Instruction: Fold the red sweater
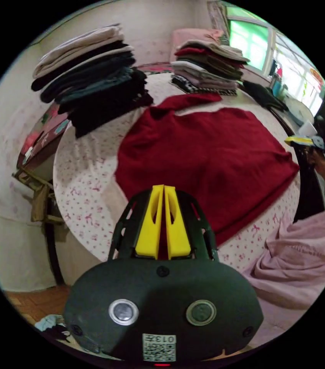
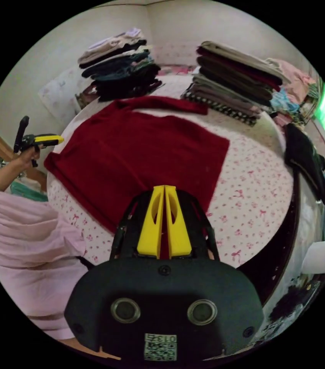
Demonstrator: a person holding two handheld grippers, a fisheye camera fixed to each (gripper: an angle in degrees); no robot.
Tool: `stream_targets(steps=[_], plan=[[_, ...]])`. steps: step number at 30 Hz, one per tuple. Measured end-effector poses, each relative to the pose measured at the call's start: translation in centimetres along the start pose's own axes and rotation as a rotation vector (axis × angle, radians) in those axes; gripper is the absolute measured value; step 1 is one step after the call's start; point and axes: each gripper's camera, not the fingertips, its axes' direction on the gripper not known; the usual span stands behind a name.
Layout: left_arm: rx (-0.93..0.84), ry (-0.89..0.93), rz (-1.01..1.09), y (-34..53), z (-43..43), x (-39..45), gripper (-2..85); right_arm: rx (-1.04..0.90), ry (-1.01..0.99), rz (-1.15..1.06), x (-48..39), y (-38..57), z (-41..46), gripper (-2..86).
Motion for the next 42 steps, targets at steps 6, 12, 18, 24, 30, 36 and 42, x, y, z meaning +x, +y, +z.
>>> stream_targets(steps=[6,12,18,24,30,36,42], plan=[[-0.009,0.058,-0.045,-8.8,3.3,-6.2,9.8,-0.066,0.022,-0.061,4.9,-5.9,3.4,3.0],[-0.142,0.122,0.090,-18.2,8.8,-7.8,12.9,-0.089,0.034,-0.155,7.8,-16.0,8.8,9.0],[-0.251,0.160,0.192,-22.0,13.4,-6.0,11.8,-0.252,-0.016,-0.343,7.0,-21.9,16.0,11.0],[-0.242,0.191,0.233,-21.9,13.3,-5.4,2.7,-0.368,-0.102,-0.331,7.8,-23.2,19.7,3.3],[0.008,0.069,0.321,-17.9,4.5,-2.8,1.8,-0.186,0.021,-0.434,3.8,-20.1,14.2,2.5],[0.078,-0.156,0.439,-9.9,-0.8,3.7,1.9,-0.056,0.173,-0.404,-2.4,-11.9,10.9,2.3],[-0.070,-0.221,0.462,-3.7,3.3,8.0,2.0,-0.174,0.282,-0.387,-7.6,-5.3,17.1,2.4]])
